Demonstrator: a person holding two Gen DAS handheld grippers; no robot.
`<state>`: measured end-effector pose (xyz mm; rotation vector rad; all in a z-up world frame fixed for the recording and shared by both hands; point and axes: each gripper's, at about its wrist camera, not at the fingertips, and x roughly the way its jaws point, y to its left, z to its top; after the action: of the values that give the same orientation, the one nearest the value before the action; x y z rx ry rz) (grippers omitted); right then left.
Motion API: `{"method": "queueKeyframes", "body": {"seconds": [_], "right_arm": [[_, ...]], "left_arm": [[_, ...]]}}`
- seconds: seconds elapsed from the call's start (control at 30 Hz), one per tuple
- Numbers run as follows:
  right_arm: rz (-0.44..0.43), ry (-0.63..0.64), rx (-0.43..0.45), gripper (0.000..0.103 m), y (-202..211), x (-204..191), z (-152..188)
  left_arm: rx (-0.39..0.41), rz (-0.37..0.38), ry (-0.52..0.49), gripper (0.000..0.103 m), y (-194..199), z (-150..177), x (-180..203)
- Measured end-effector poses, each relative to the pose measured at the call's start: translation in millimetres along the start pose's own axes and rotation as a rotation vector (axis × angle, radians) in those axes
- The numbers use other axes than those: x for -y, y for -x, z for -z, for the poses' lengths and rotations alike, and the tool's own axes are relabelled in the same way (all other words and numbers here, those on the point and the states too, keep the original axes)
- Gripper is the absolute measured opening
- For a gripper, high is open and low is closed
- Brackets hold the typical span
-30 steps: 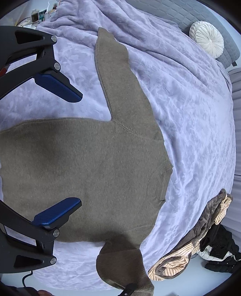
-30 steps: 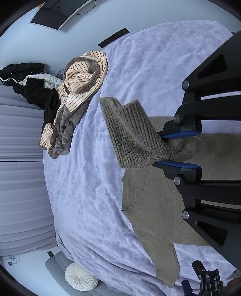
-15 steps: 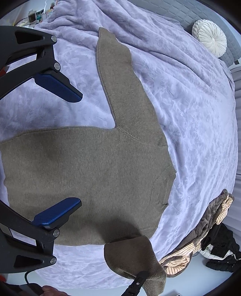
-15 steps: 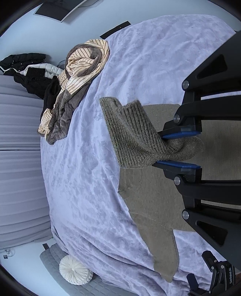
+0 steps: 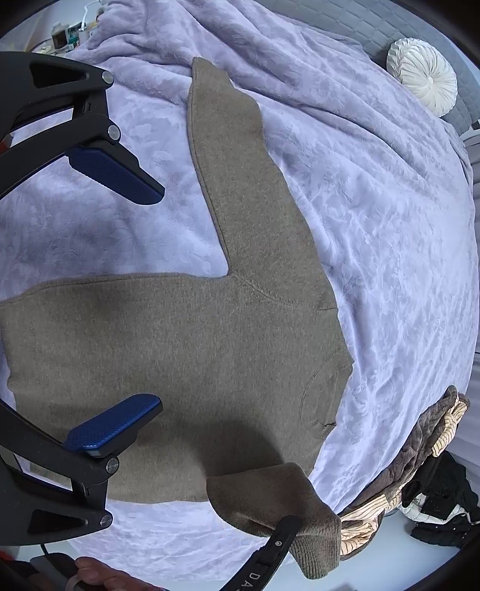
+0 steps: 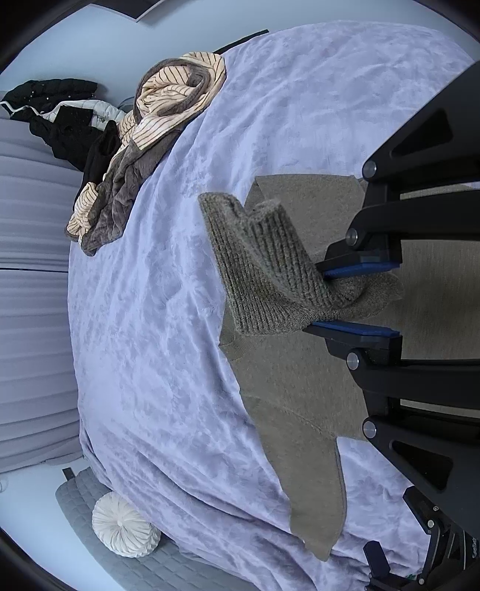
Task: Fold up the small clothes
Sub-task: 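Lift the held sleeve with the right gripper and carry it across the sweater body, then lower the sleeve onto the sweater body and open the right gripper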
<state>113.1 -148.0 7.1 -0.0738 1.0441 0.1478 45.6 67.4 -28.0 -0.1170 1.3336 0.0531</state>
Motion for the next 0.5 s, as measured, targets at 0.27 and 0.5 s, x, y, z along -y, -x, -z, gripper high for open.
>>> {"method": "queueKeyframes", "body": {"seconds": [0.27,0.5], "right_arm": [[0.032,0.026,-0.046,0.024,-28.8,-25.7,0.3],[0.015,0.065,-0.099,0.024,-62.6,-63.8,7.3]], "left_arm": [[-0.013,0.014,0.015,0.103,-13.2,-5.2,-10.0],[-0.045,-0.018,0.034,0.103,-29.9,-2.3,-29.3]]}}
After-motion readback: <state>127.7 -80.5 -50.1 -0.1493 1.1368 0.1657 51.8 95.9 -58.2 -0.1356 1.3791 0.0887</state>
